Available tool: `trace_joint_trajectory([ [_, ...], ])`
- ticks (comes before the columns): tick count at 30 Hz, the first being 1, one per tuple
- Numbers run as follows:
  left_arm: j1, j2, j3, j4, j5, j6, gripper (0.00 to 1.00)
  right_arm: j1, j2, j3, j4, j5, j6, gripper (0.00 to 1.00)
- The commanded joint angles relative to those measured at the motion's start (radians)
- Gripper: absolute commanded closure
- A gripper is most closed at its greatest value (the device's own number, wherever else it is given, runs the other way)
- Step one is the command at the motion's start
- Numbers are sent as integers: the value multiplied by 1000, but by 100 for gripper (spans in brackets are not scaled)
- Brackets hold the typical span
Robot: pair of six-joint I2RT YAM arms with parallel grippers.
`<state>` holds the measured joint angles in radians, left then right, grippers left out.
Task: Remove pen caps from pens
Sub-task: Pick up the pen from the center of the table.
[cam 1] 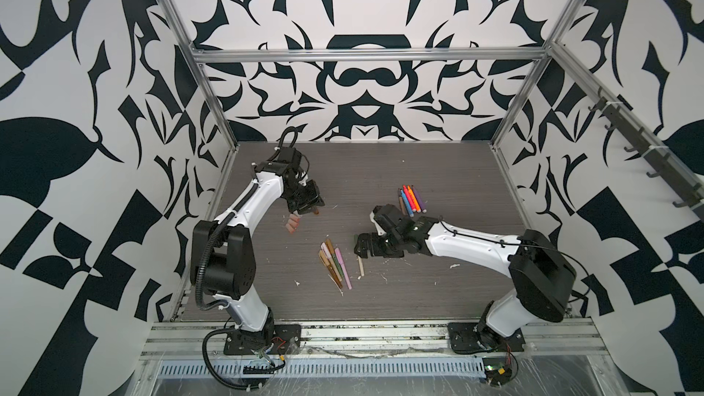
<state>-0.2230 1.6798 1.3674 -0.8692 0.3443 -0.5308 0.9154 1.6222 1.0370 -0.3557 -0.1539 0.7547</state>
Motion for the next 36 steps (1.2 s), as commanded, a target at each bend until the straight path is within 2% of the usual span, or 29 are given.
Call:
trace_joint_trajectory([
  [1,2,-34,-11,-27,9,5,62,84,45,79,-170,111,-65,7],
  [3,2,-39,-14,-27,11,3,62,106,85,102,-189,106,-40,35],
  [7,4,-48,-22,-23,16,-4,62,114,137,123,-216,101,10,49],
  [13,4,-65,-40,-21,17,-12,62,117,190,154,-264,131,50,54],
  [16,4,-73,-49,-18,17,-16,62,117,209,172,-268,132,39,61],
  [22,4,-78,-59,-15,13,-21,62,119,243,230,-296,153,17,66],
  [24,4,-79,-59,-12,13,-21,62,118,266,260,-329,164,10,69],
  [27,6,-74,-57,-11,17,-23,62,119,299,291,-370,172,6,79],
  [36,6,-65,-66,1,40,-32,62,119,316,271,-404,152,-4,80],
])
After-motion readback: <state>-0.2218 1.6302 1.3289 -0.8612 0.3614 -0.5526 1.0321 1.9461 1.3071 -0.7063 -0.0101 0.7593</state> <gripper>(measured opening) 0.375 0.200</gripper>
